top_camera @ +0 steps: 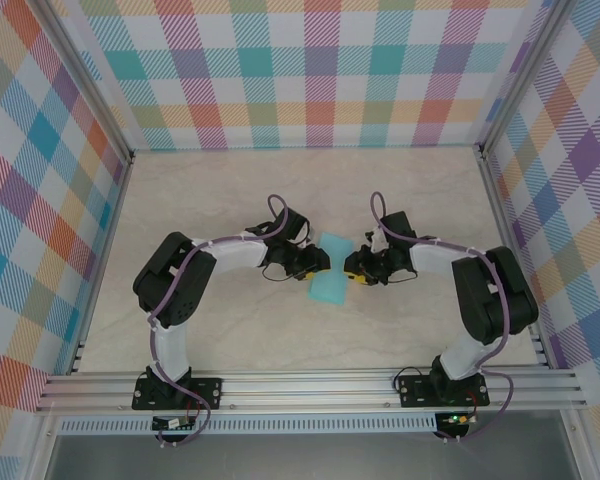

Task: Fold a paper plane with a square sheet of paper (pick it up from the middle)
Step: Fold the square sheet of paper in half at the center of the table, then fold the triangle a second time at the center of the table.

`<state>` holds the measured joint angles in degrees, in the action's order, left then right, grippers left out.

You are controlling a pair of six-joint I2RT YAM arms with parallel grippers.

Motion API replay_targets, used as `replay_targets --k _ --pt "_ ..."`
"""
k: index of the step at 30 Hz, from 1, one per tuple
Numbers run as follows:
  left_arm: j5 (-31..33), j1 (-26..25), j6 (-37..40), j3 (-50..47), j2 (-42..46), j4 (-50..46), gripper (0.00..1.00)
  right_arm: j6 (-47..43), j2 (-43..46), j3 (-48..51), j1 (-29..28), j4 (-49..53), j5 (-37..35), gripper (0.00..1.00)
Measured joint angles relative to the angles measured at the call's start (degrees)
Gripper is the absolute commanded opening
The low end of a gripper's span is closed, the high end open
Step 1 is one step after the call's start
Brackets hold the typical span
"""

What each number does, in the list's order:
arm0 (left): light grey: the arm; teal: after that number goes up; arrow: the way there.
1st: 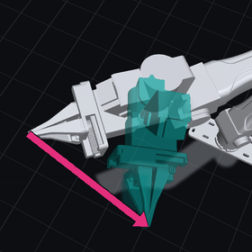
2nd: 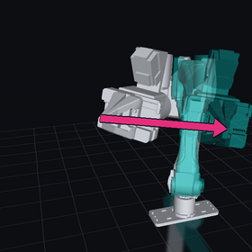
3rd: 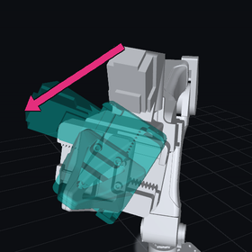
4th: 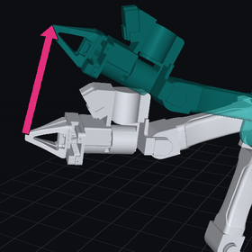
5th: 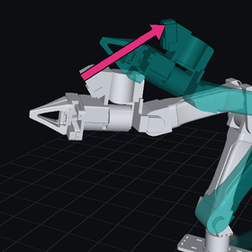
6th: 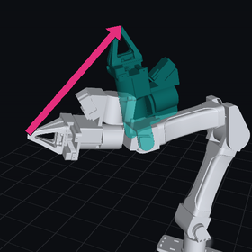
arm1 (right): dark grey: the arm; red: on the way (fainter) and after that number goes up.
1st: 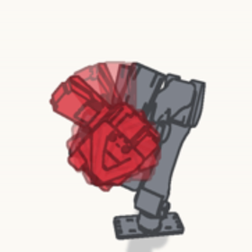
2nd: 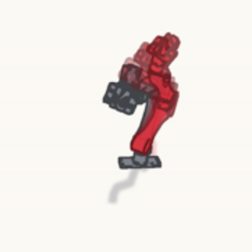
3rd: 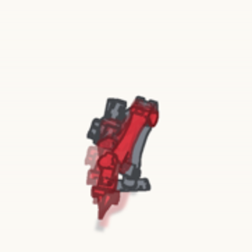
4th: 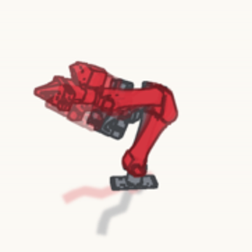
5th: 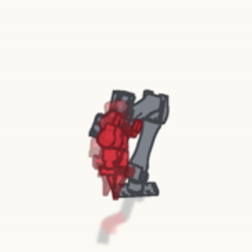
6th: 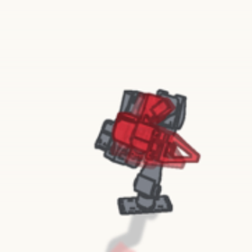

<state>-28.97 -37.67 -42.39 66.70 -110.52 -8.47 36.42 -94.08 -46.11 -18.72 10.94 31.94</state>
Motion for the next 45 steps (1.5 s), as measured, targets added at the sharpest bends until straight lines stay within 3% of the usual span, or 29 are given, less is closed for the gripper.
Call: replay_targets --k 6,14,20,23,31,45 --pt "-0.44 0.61 -0.28 0.11 -0.63 0.28 0.29 -2.25 10.1 2.14 -2.95 0.96 -5.99 0.47" --pt "-1.73 1.46 -0.5 1.18 -1.73 1.11 0.21 -6.23 15.52 2.58 -21.73 2.47 -24.09 0.59" --pt "-2.08 1.79 -0.52 1.46 -1.73 1.11 0.23 -8.26 13.44 2.34 -32.09 2.47 -36.48 0.62" --pt "-2.08 1.81 -0.74 1.46 -1.73 1.14 0.31 -9.03 10.75 1.36 -35.63 2.89 -41.81 0.64" --pt "-2.1 1.84 -1.14 1.46 -1.73 1.11 0.33 -10.19 8.07 -0.37 -38.49 3.74 -49.81 0.65" --pt "-2.54 1.84 -1.55 1.49 -1.73 1.11 0.3 -13.44 3.78 -3.96 -41.2 3.76 -53.44 0.59"
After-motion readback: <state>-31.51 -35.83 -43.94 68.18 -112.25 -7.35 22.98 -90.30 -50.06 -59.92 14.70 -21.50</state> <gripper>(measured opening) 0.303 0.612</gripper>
